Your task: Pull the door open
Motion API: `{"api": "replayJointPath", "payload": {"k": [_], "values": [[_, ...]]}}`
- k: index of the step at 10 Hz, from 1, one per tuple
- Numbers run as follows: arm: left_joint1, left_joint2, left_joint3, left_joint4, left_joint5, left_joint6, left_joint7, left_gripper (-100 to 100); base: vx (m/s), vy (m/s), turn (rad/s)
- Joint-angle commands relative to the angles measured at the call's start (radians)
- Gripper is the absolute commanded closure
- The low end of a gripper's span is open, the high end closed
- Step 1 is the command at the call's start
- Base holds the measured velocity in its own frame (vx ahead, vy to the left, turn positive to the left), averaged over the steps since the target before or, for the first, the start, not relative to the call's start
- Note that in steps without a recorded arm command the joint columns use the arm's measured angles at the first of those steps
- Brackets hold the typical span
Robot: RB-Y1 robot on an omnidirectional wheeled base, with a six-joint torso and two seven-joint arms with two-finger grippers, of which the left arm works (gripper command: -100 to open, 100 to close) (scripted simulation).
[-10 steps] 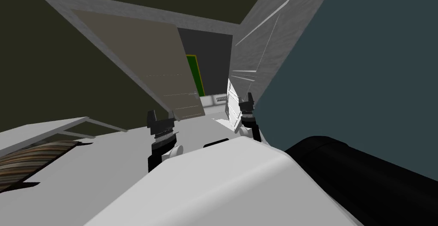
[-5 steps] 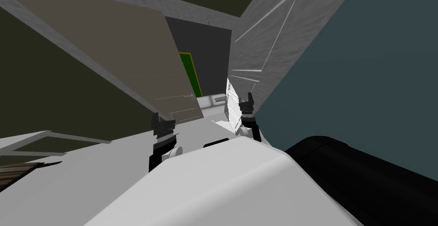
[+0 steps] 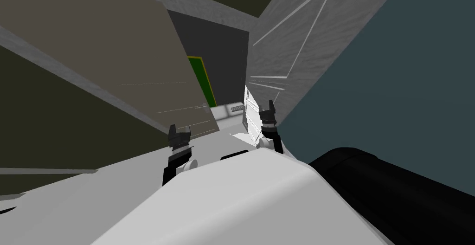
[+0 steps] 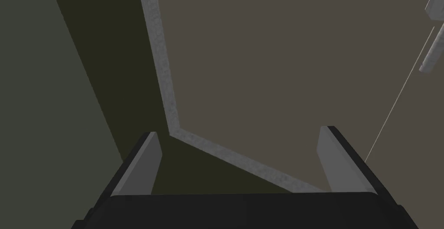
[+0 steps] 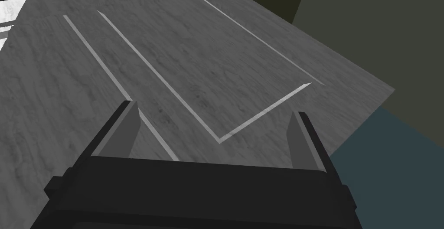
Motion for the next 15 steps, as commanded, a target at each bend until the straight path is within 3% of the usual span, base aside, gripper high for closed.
{"api": "replayJointPath", "payload": {"k": [1,10,15], "values": [[0.001,0.009,0.008,0.034,0.030,0.015,-0.026,-100,0.202,0.081,-0.168],[-0.012,0.046,0.052,0.214,0.180,0.086,-0.147,-100,0.156,0.093,-0.150],[-0.018,0.060,0.071,0.292,0.246,0.117,-0.200,-100,0.141,0.101,-0.123]]}}
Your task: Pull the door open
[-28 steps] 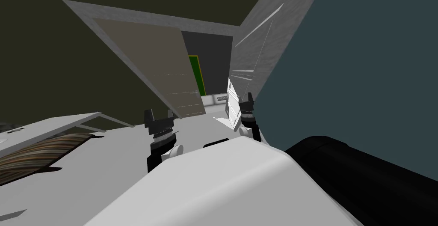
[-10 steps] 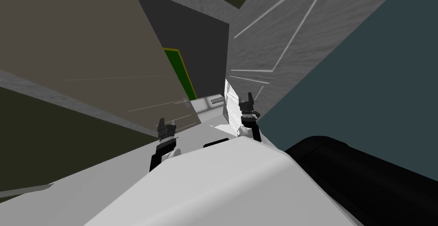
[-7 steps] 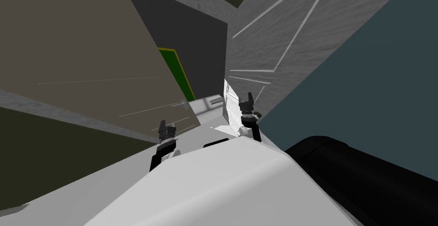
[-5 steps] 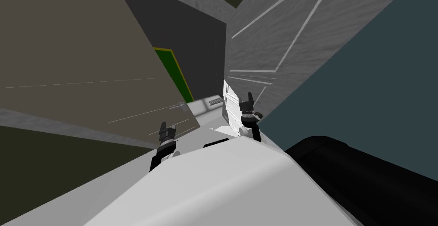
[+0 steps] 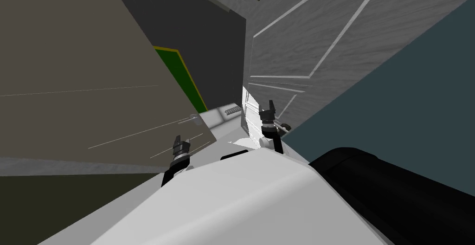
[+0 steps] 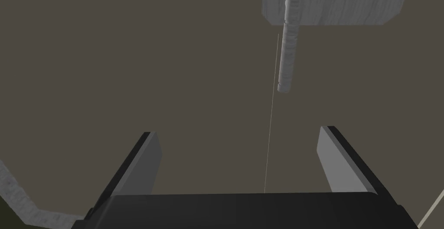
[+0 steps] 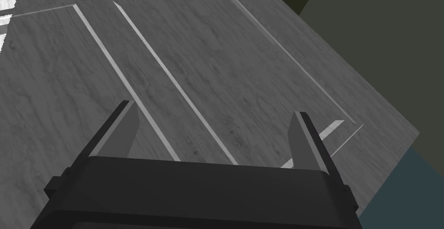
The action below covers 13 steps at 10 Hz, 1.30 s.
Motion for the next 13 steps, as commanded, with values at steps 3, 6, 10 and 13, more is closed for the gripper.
{"api": "replayJointPath", "payload": {"k": [3,6,10,13], "values": [[-0.006,0.013,0.015,0.057,0.047,0.021,-0.036,-100,0.160,0.109,-0.113],[-0.009,0.019,0.025,0.095,0.079,0.036,-0.061,-100,0.157,0.114,-0.099],[-0.025,0.060,0.049,0.144,0.095,0.029,-0.031,-100,0.133,0.040,-0.073],[-0.043,0.105,0.075,0.200,0.109,0.017,0.008,-100,0.143,0.019,-0.078]]}}
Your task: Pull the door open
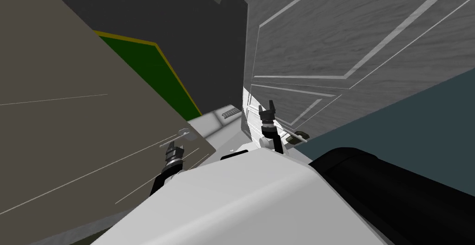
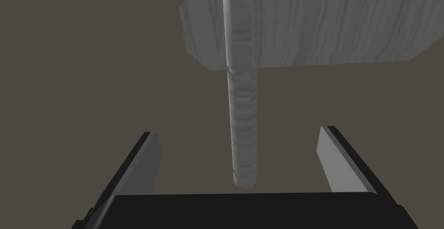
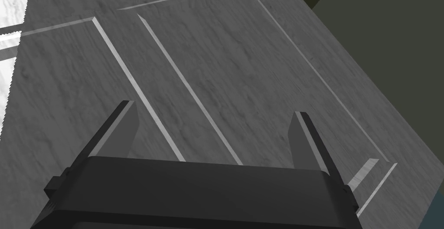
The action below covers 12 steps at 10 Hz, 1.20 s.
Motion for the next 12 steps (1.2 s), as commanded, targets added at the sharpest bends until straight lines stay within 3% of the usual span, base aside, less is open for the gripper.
{"api": "replayJointPath", "payload": {"k": [1,5,6,7,12], "values": [[-0.007,0.023,0.008,0.032,0.006,-0.014,0.023,-100,0.107,0.017,-0.067],[-0.030,0.081,0.041,0.103,0.024,-0.030,0.073,-100,0.115,0.022,-0.078],[-0.026,0.071,0.033,0.095,0.019,-0.032,0.063,-100,0.049,0.015,-0.012],[-0.026,0.071,0.033,0.095,0.019,-0.032,0.063,100,-0.006,-0.001,0.010],[-0.026,0.071,0.033,0.095,0.019,-0.032,0.063,100,-0.008,-0.002,-0.002]]}}
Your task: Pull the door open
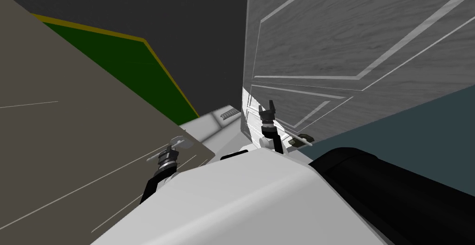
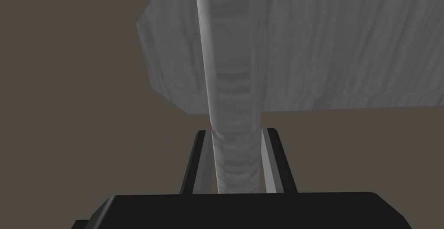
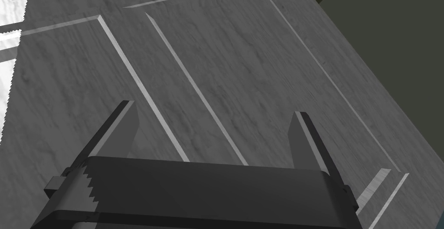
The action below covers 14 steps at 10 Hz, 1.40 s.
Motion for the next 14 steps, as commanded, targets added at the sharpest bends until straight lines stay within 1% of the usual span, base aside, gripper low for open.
{"api": "replayJointPath", "payload": {"k": [1,5,7,9,10,11,12,14], "values": [[0.007,0.012,-0.012,-0.003,0.001,-0.005,0.009,100,-0.104,-0.004,-0.099],[0.025,0.046,-0.043,-0.011,0.003,-0.018,0.033,100,-0.226,0.012,-0.139],[0.039,0.072,-0.068,-0.018,0.005,-0.029,0.053,100,-0.272,0.016,-0.183],[0.048,0.088,-0.083,-0.021,0.006,-0.035,0.064,100,-0.223,-0.012,-0.114],[0.044,0.081,-0.080,-0.020,0.005,-0.029,0.059,100,-0.111,-0.012,-0.037],[0.058,0.096,-0.099,-0.024,0.008,-0.042,0.069,100,-0.182,0.011,-0.145],[0.065,0.104,-0.106,-0.026,0.009,-0.049,0.074,100,-0.273,0.030,-0.179],[0.086,0.130,-0.131,-0.035,0.014,-0.072,0.090,100,-0.269,0.035,-0.198]]}}
